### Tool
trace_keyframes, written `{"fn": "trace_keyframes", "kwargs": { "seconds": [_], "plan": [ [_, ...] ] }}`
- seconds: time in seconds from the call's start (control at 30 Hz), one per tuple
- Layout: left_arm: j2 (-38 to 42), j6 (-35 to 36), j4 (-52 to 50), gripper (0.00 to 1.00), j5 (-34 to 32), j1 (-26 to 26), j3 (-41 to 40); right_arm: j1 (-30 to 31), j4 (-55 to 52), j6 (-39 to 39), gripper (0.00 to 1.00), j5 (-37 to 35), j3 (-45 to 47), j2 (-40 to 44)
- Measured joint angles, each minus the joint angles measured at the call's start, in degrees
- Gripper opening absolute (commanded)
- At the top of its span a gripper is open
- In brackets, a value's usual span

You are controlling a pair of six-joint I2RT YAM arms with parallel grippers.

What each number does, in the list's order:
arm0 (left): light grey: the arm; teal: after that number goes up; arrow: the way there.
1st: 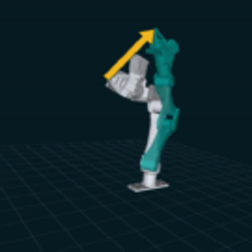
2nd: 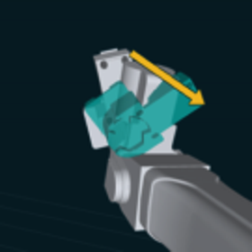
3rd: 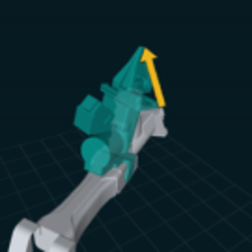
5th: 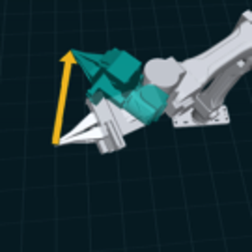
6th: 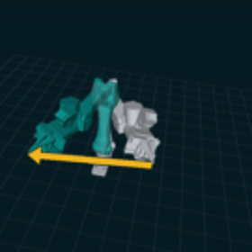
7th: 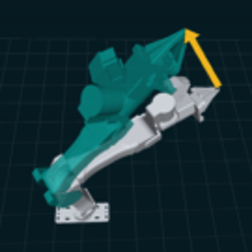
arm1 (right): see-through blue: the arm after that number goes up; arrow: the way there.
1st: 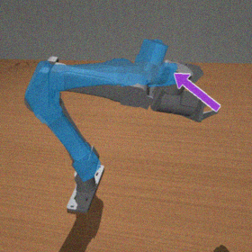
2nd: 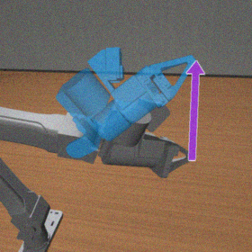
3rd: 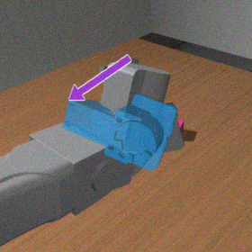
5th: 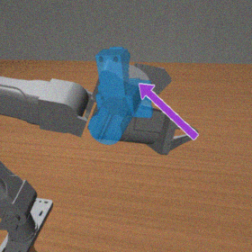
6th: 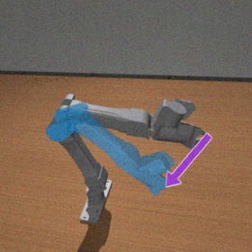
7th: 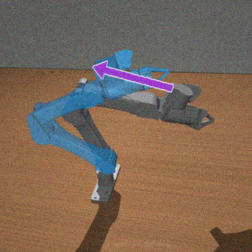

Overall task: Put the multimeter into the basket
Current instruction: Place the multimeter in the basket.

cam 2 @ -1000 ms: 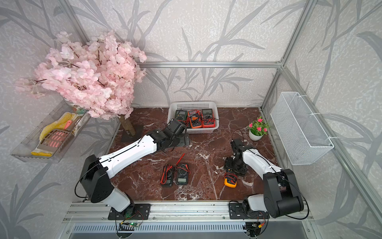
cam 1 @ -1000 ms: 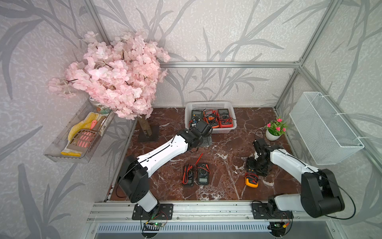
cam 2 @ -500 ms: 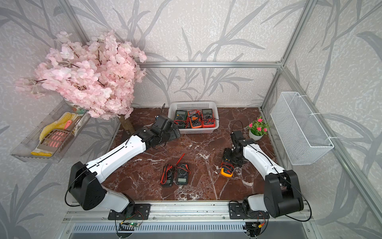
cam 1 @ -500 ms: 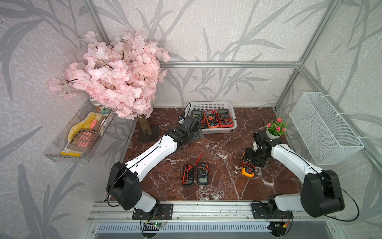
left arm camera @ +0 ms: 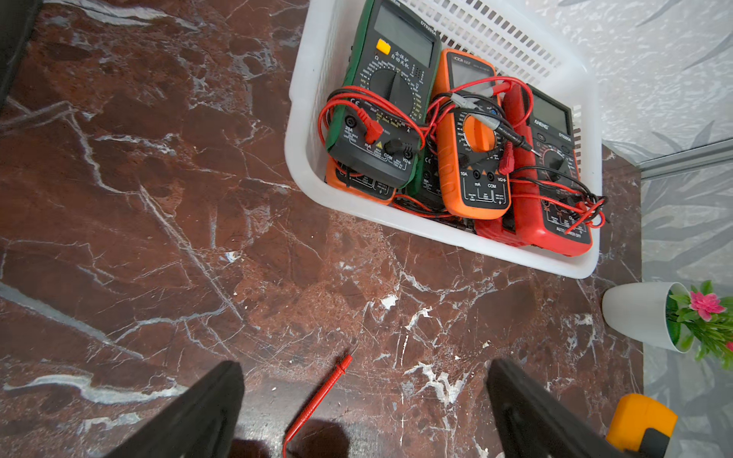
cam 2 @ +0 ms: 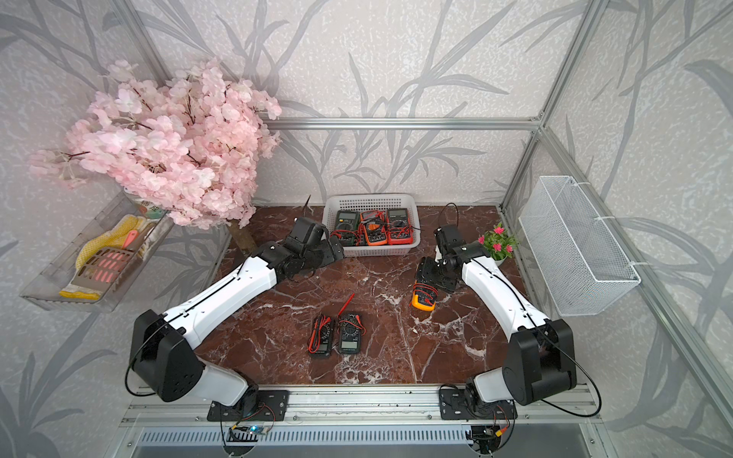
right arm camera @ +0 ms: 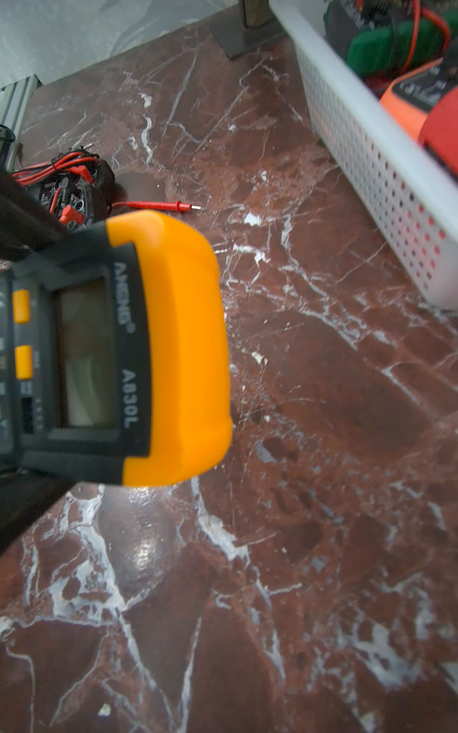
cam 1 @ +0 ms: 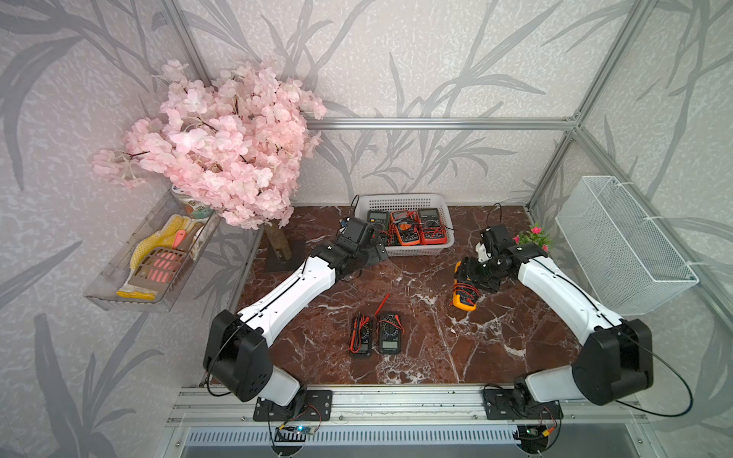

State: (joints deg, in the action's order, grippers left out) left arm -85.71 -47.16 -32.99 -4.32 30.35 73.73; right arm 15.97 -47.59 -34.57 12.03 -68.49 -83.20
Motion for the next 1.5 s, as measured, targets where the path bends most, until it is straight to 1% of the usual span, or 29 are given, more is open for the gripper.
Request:
{"fn": "trace_keyframes", "kwargs": {
  "seconds": [0.37, 0.53, 0.77, 1.03, 1.3, 1.37, 1.5],
  "plan": [
    [-2.8, 5.92, -1.97, 1.0, 4.68, -2.03, 5.97, 2.1, -2.71, 2.14, 0.63, -0.26, -17.14, -9.46],
    [-4.59, 8.28, -3.19, 1.0, 6.38, -2.43, 7.13, 2.1, -4.5, 3.87, 0.63, -0.61, -25.44, -14.45],
    [-5.84, 10.62, -4.5, 1.0, 7.23, -2.75, 7.69, 2.16, -6.14, 7.87, 0.63, -1.88, -38.32, -23.61],
    [-5.9, 11.26, -5.57, 1.0, 6.73, -2.78, 7.69, 2.19, -9.38, 12.02, 0.63, -5.81, -57.24, -35.8],
    [-5.99, 11.5, -6.29, 1.0, 6.14, -2.78, 7.69, 2.19, -15.56, 14.56, 0.63, -10.12, -83.87, -52.41],
    [-6.05, 11.52, -6.47, 1.0, 6.19, -2.78, 7.69, 2.12, -16.13, 14.73, 0.63, -10.75, -86.73, -54.88],
    [-6.05, 11.5, -7.19, 1.0, 6.32, -2.78, 7.69, 1.88, -17.16, 14.71, 0.64, -11.21, -87.1, -57.09]
  ]
}}
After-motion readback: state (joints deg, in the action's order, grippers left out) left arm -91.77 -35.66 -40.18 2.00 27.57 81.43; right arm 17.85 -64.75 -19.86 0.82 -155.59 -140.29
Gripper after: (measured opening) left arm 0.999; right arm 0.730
